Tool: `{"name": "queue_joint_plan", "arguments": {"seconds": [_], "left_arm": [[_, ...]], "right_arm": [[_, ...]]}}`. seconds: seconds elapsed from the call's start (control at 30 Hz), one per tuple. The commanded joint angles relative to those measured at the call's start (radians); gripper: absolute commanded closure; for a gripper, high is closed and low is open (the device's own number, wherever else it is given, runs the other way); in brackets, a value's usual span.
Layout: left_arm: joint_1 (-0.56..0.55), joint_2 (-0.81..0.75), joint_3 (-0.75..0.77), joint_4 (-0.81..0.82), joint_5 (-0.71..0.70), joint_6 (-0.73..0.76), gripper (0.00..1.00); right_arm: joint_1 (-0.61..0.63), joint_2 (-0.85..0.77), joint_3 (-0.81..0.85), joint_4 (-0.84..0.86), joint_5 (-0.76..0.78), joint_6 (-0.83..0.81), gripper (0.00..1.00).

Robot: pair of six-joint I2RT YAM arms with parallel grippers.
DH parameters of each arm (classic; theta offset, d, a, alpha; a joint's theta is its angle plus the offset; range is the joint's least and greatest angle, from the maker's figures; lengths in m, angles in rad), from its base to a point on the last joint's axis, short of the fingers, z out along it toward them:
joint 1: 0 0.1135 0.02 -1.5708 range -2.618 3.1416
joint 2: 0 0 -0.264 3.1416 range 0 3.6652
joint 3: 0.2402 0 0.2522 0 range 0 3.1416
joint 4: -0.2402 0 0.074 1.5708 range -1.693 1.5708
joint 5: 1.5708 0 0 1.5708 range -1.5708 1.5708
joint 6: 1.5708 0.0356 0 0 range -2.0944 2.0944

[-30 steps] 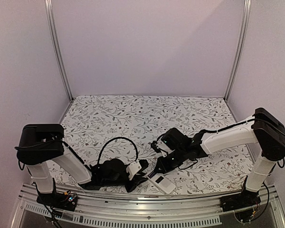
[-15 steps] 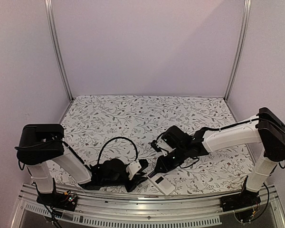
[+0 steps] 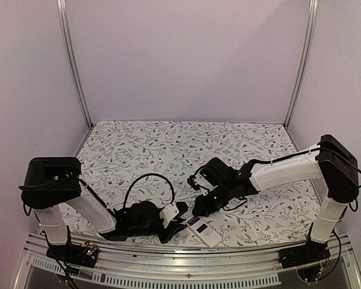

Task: Load the batteries into the remote control
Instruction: Press the battery in the battery compartment.

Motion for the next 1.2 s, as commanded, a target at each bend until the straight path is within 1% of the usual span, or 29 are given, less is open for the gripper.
{"name": "queue_joint_plan", "arguments": {"seconds": [0.0,0.17,0.6,0.87,1.17], "left_arm": [[0.009,0.019,-0.007,-0.035,-0.009,-0.001,0.76],[0.008,0.020,-0.005,-0.037,-0.009,-0.002,0.75],[0.009,0.018,-0.005,-0.040,-0.010,-0.002,0.76],[0.009,0.021,-0.003,-0.042,-0.017,-0.009,0.76],[0.009,0.024,0.001,-0.044,-0.012,-0.007,0.76]], "right_arm": [[0.009,0.022,0.001,-0.009,0.012,-0.020,0.86],[0.018,0.029,-0.003,-0.012,0.011,-0.027,0.89],[0.033,0.029,-0.002,-0.065,0.051,-0.030,0.89],[0.045,0.029,-0.008,-0.077,0.003,-0.022,0.90],[0.045,0.018,-0.007,-0.118,-0.002,-0.003,0.91]]}}
